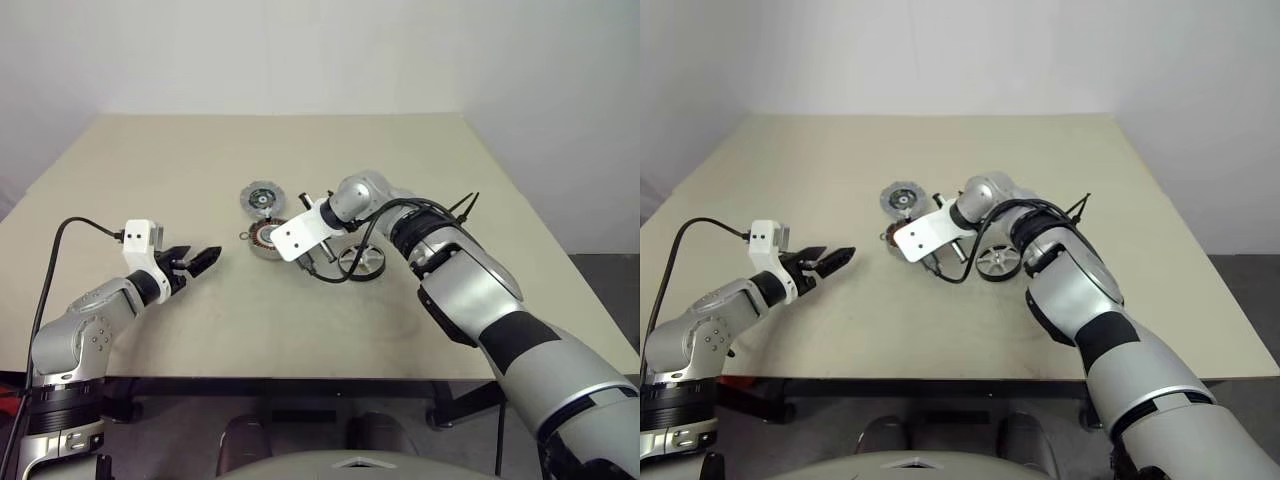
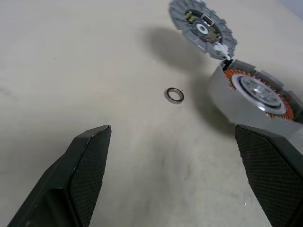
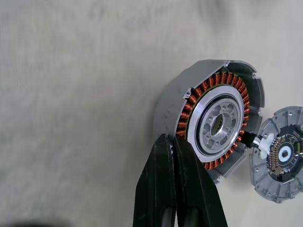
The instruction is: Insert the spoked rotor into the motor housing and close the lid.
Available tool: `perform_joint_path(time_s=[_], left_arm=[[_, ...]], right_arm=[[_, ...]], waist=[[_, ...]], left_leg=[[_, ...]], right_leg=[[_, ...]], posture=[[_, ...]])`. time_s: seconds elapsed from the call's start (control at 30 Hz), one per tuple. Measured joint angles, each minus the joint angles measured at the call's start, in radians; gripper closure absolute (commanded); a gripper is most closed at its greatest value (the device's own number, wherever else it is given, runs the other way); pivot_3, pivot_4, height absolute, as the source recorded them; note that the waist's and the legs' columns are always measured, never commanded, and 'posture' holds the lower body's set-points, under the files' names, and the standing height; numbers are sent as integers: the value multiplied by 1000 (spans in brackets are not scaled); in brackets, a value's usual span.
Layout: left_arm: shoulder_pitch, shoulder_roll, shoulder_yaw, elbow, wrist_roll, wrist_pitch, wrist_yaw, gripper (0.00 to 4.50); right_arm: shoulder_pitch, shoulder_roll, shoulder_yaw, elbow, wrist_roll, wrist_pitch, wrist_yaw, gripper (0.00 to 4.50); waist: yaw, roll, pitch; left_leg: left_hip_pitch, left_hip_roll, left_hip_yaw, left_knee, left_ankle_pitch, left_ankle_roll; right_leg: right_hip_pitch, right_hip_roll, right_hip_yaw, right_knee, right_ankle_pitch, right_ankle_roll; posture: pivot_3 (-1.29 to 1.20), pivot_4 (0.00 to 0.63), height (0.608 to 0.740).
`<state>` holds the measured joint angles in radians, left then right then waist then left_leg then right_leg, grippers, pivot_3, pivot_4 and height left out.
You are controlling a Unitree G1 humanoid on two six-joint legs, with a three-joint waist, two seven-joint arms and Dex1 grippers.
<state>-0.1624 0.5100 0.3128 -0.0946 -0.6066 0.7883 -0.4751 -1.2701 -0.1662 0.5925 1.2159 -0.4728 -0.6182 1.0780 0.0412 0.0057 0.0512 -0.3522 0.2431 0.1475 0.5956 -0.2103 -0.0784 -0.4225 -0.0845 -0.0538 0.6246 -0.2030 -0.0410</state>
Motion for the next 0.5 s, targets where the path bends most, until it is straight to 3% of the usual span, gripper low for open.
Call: perform_joint_path(time_s=[0.5], left_arm=[[-3,0,-5,5,6,0,-2,127]], right_arm=[[59,-62,-4,-12,-3,-3,11,4483]], waist=[[-2,0,0]], left_leg=[[0,0,0,1,-1,1]], right_leg=[[0,0,0,1,0,0]], posture=[[0,0,740]])
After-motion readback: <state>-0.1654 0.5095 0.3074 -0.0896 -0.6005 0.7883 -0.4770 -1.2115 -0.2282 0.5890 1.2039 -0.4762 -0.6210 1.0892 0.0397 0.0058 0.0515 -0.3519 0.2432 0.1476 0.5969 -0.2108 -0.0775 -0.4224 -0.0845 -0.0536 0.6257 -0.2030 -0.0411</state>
